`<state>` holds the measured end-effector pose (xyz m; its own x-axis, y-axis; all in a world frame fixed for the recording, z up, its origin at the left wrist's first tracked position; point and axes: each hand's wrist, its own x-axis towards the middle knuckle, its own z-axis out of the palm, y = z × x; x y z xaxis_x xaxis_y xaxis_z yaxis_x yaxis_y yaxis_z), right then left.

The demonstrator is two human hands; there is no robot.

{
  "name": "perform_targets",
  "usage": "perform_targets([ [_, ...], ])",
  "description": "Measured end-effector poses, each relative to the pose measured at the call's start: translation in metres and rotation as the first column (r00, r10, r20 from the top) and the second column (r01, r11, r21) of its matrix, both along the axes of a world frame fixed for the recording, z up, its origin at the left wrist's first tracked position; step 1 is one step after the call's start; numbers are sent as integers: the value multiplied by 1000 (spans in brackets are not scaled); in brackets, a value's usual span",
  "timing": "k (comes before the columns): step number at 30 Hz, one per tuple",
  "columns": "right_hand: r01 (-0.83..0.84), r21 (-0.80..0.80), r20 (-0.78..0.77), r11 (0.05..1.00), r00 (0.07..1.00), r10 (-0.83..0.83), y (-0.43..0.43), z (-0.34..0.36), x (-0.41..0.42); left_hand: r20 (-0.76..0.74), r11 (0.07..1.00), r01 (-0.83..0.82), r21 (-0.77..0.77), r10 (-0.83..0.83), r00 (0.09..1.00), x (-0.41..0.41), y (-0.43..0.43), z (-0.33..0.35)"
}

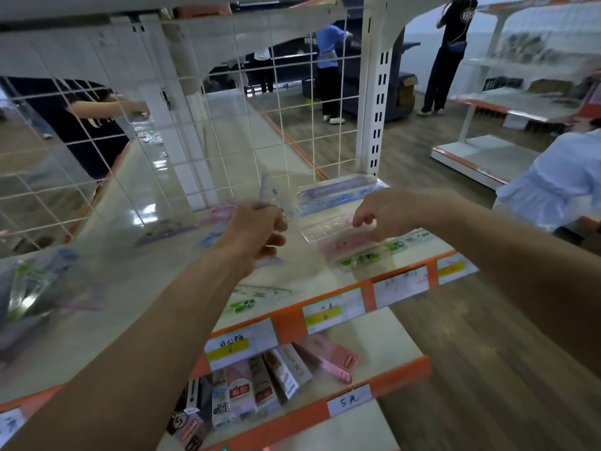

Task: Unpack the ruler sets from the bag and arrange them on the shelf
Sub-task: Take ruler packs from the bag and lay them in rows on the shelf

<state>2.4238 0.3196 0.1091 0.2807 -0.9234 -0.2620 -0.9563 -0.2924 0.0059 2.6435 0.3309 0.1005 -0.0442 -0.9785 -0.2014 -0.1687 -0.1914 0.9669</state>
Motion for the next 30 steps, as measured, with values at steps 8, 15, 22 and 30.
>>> perform_targets([
  [8, 63, -122, 536, 991, 844, 12, 2, 23, 58, -72, 998, -58, -9, 57, 996, 15, 2, 7],
  [15, -11, 107, 849, 994, 521, -85, -2, 25, 121, -117, 992, -107, -63, 99, 988, 60, 11, 12],
  [22, -80, 116, 848, 990, 527, -57, -26, 28, 163, -103, 979, -195, -58, 188, 977, 109, 17, 16],
  [30, -204, 108, 831, 973, 556, 24, -35, 45, 187, -182, 944, -314, -103, 293, 939, 142, 17, 25],
])
